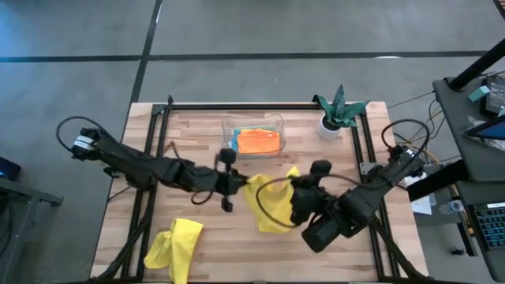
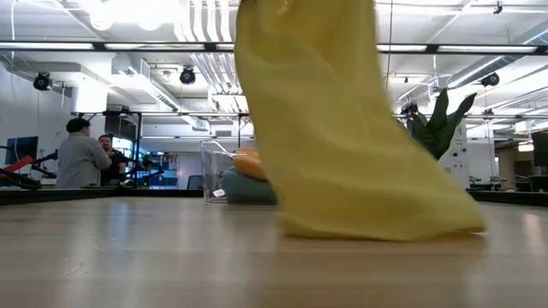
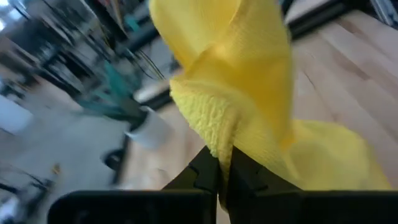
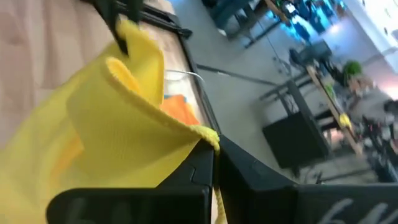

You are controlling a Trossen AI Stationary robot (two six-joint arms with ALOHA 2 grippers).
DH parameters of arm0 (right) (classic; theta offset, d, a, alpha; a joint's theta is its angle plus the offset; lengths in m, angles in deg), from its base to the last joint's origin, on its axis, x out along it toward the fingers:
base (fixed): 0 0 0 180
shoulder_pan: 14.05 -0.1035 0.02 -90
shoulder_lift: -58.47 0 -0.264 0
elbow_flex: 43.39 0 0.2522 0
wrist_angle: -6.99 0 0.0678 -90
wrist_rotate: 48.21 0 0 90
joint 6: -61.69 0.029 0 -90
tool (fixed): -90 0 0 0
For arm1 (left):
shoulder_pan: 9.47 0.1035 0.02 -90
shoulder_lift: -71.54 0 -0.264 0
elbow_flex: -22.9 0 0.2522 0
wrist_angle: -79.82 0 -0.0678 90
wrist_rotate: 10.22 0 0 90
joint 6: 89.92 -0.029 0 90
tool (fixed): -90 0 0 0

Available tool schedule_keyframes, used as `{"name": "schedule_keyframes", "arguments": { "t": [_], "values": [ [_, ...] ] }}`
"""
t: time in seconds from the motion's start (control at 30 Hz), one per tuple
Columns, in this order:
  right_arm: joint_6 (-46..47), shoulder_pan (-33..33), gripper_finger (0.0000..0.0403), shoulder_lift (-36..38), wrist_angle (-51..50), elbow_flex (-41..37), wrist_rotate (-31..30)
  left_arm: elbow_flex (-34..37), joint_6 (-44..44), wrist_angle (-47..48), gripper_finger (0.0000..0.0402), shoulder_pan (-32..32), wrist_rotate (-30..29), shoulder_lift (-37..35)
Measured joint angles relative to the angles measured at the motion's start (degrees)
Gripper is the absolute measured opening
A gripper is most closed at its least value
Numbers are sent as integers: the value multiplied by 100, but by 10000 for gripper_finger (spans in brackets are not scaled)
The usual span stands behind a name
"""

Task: Fold microfiber towels
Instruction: Fold the top yellow towel

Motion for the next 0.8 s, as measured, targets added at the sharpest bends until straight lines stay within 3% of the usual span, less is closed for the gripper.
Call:
{"name": "schedule_keyframes", "arguments": {
  "t": [0.1,0.4,0.7,0.8],
  "values": [
    [432,51,8,7,-604,452,-14,-3,-471,-2,0,109,-4,-473],
    [-213,157,8,207,-572,1045,-158,-10,-1873,174,0,437,-16,-1582],
    [-179,117,8,203,-521,841,-263,226,-1782,742,0,229,26,-1884],
    [91,10,8,195,-520,478,-187,501,-1769,743,0,-87,-412,-1723]
  ]
}}
